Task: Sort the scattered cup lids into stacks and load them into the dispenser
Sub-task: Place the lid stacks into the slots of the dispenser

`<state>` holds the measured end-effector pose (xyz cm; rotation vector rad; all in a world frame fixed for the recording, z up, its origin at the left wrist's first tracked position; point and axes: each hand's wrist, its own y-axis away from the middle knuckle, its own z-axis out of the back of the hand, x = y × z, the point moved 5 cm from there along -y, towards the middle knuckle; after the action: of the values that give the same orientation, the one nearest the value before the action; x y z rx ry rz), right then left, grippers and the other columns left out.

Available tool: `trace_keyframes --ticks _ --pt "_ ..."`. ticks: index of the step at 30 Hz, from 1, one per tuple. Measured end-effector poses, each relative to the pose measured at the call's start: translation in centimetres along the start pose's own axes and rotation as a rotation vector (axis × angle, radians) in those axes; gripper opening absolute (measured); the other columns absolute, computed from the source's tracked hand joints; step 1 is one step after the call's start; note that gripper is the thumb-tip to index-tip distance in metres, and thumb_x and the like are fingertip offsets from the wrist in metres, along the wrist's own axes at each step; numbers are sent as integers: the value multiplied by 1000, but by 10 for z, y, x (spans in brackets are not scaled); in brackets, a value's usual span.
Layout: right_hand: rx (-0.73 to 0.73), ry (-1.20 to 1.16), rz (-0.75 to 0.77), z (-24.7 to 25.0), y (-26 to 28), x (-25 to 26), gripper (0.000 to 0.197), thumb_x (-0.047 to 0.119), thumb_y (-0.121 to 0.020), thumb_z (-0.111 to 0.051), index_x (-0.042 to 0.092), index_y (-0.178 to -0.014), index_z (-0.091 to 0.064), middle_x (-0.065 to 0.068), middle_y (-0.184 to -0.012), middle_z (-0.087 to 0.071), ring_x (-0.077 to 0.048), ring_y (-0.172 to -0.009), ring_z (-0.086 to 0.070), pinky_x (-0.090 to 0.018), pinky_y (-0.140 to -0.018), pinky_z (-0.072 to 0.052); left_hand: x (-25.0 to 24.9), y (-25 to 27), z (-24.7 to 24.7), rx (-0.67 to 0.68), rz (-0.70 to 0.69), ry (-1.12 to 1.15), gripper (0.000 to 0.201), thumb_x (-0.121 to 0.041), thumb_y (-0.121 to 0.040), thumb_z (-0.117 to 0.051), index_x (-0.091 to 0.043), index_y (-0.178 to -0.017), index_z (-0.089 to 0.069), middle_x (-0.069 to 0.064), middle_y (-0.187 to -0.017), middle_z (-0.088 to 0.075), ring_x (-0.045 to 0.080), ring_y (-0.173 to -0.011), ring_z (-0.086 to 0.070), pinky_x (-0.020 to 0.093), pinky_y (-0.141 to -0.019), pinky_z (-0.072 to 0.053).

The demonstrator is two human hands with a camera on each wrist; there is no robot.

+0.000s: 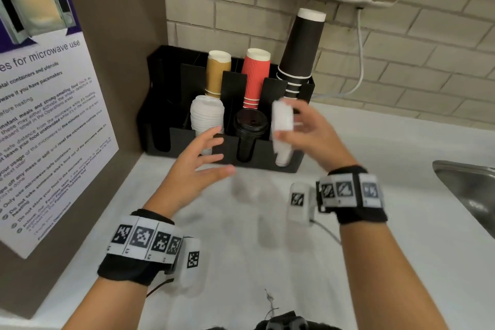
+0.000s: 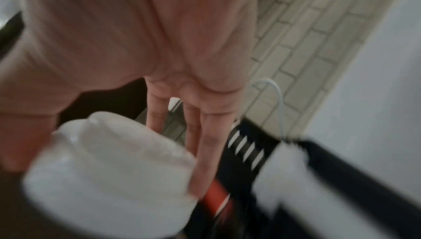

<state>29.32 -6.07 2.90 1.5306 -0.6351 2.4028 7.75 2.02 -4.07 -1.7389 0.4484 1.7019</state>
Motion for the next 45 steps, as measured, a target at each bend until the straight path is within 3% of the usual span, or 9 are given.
trace_keyframes --ticks 3,8,15,19,24,30,39,43,45 --pt "-161 250 -21 44 -42 -7 62 24 -71 -82 32 -126 -55 3 -106 -59 -16 -97 -60 -29 -83 -51 2 2 22 -112 1 -57 50 -40 -72 -68 -36 -121 -58 -3 -120 -63 11 -102 -65 28 -92 -49" --pt "5 570 -150 54 -87 -35 67 28 -70 -81 33 -131 -51 7 -116 -50 -12 -110 -48 -23 -86 -36 5 6 36 -156 11 -106 31 -24 -84 -68 -33 -113 -64 -4 -113 -66 12 -94 -66 34 -94 -50" --pt "136 684 -170 37 -105 -51 68 27 -72 -76 36 -133 -48 5 -122 -53 -16 -114 -50 -24 -87 -36 4 12 40 -182 10 -143 28 -14 -88 -67 -34 -107 -65 -6 -110 -66 8 -88 -66 35 -93 -49" --pt "185 811 -169 29 -107 -54 67 30 -74 -74 41 -134 -46 -3 -132 -49 -23 -119 -49 -26 -89 -38 5 15 40 -177 10 -148 28 -14 -88 -67 -35 -107 -65 -6 -109 -66 6 -85 -64 32 -92 -48" --pt "228 946 -201 19 -106 -57 63 32 -75 -70 46 -132 -46 -10 -122 -40 -33 -115 -47 -35 -95 -44 7 16 43 -182 24 -157 28 -16 -88 -67 -36 -107 -65 -8 -109 -66 5 -84 -64 38 -95 -47" --pt "255 1028 -201 12 -106 -53 58 31 -74 -72 40 -127 -51 -5 -110 -34 -36 -109 -49 -36 -89 -48 8 18 46 -189 24 -146 28 -18 -87 -68 -41 -104 -66 -11 -107 -68 7 -85 -65 35 -91 -48" --pt "296 1075 -244 3 -103 -52 76 29 -71 -78 35 -139 -45 -11 -138 -35 -35 -127 -40 -44 -104 -43 7 17 44 -180 18 -149 27 -18 -88 -67 -37 -107 -65 -10 -108 -67 5 -85 -64 34 -92 -48" --pt "324 1044 -253 5 -94 -58 91 36 -77 -76 25 -151 -24 -11 -153 -28 -29 -139 -32 -38 -112 -33 7 14 41 -164 9 -143 27 -19 -87 -67 -37 -106 -66 -10 -106 -67 3 -83 -64 32 -92 -48" --pt "325 1054 -243 11 -89 -56 85 37 -86 -67 20 -153 -16 -14 -154 -25 -31 -140 -29 -39 -113 -30 8 14 41 -155 4 -139 27 -19 -87 -67 -39 -105 -66 -11 -106 -67 4 -84 -64 32 -92 -48"
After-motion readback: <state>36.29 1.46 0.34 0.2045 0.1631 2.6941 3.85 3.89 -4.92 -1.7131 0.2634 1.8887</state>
